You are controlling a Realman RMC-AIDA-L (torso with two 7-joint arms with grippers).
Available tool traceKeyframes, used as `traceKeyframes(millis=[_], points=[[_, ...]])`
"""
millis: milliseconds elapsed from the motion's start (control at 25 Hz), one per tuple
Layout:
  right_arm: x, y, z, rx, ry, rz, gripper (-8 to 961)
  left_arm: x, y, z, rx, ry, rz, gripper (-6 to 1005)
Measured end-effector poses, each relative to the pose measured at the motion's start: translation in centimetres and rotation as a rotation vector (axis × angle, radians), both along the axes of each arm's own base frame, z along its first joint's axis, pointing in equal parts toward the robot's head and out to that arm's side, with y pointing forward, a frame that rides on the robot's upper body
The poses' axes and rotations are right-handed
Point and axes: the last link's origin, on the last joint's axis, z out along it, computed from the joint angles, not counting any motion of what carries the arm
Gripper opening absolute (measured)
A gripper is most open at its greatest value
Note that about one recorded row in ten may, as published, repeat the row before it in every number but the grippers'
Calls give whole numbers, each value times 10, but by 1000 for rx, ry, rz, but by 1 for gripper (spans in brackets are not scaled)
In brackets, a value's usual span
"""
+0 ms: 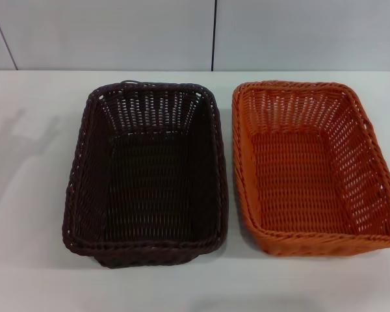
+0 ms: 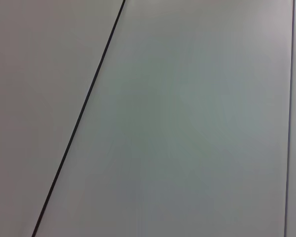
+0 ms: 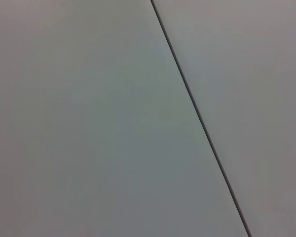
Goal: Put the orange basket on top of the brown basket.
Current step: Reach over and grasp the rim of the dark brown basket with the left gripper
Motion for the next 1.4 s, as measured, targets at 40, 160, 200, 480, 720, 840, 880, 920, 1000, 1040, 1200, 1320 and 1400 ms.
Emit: traceKeyframes(millis=[40,160,200,480,720,840,880,920,1000,1040,1200,1320,1400], points=[[0,0,0,-1,0,-2,608,0,0,0,0,0,0,859],[1,0,-1,-4,1,-6,608,0,0,0,0,-3,0,859],[1,0,-1,-4,1,-6,608,0,0,0,0,-3,0,859],[1,1,-1,-9,3,-12,608,0,0,-2,-4,-11,3,859],[1,2,0,-9,0,-14,608,2,32,3,-137,1,56,859],[3,1,1,-5,0,-19,608,11,53,15,-199,5,64,859],[4,0,1,-1,4,-24,608,15,62,20,-229,15,70,859],[6,-1,2,4,8,-30,608,20,70,24,-261,25,80,859],[10,-3,3,11,15,-40,608,26,78,29,-293,31,88,859],[12,-4,4,13,17,-46,608,30,85,34,-315,40,100,859],[16,-7,6,20,16,-57,608,49,109,59,-434,51,181,859],[18,-7,11,29,7,-60,608,64,124,77,-615,63,302,859],[19,-7,14,37,-2,-60,608,75,128,81,-713,115,364,859]])
